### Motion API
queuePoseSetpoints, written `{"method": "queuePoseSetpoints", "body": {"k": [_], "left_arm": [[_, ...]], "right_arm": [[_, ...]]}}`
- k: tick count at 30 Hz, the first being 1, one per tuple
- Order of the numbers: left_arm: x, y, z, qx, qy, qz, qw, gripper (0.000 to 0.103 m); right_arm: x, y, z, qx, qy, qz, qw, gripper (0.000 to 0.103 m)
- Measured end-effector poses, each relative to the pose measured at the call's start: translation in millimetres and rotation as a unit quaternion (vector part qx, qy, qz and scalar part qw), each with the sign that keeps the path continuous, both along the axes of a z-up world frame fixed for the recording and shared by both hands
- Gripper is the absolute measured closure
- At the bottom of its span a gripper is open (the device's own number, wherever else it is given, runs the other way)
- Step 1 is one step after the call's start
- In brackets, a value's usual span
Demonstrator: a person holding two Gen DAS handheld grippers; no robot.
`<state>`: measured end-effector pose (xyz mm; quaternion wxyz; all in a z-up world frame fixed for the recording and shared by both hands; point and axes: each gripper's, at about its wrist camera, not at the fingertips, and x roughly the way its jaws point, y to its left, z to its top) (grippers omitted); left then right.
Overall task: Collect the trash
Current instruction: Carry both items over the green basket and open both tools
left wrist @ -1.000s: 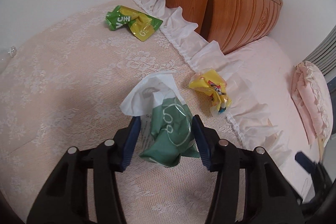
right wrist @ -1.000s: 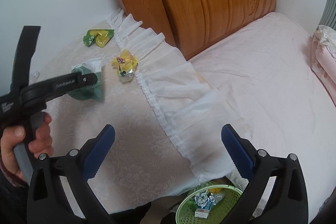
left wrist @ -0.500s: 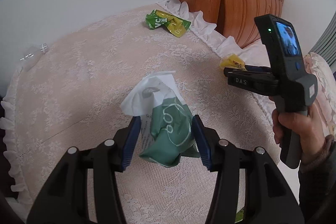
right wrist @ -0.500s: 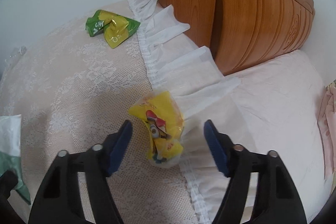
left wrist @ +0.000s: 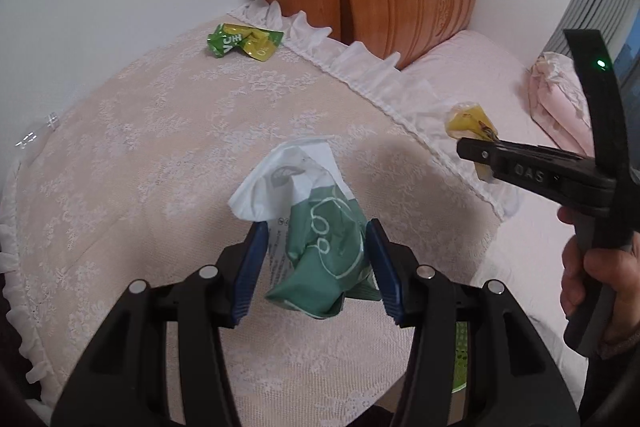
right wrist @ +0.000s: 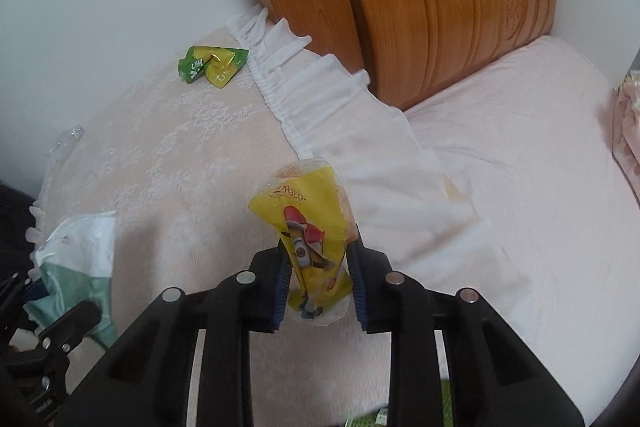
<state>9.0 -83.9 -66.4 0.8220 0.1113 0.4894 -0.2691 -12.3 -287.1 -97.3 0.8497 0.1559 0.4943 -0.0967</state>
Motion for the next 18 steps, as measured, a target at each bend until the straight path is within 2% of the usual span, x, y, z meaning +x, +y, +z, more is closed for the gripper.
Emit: {"method": "queuePoseSetpoints", "body": {"k": [5,8,11,18], "left_arm": [[-43,-11,-11,0.013,0.014,-0.034,0.9992,0.053],[-65,-19,-20,0.024,0.024,-0.053,0.9980,0.053],[-83,-30,-25,0.031,0.033,-0.072,0.9964,0.053],[-123,-75,-18,0.031,0.013,-0.134,0.9905,0.053]], "right_arm": [[-90,-4,1,0.013,0.018,-0.034,0.999,0.076],[-142,-9,-7,-0.002,0.048,-0.060,0.997,0.075],[-186,-18,-18,0.005,0.066,-0.087,0.994,0.075],[-252,-40,-27,0.002,0.080,-0.132,0.988,0.075]]}}
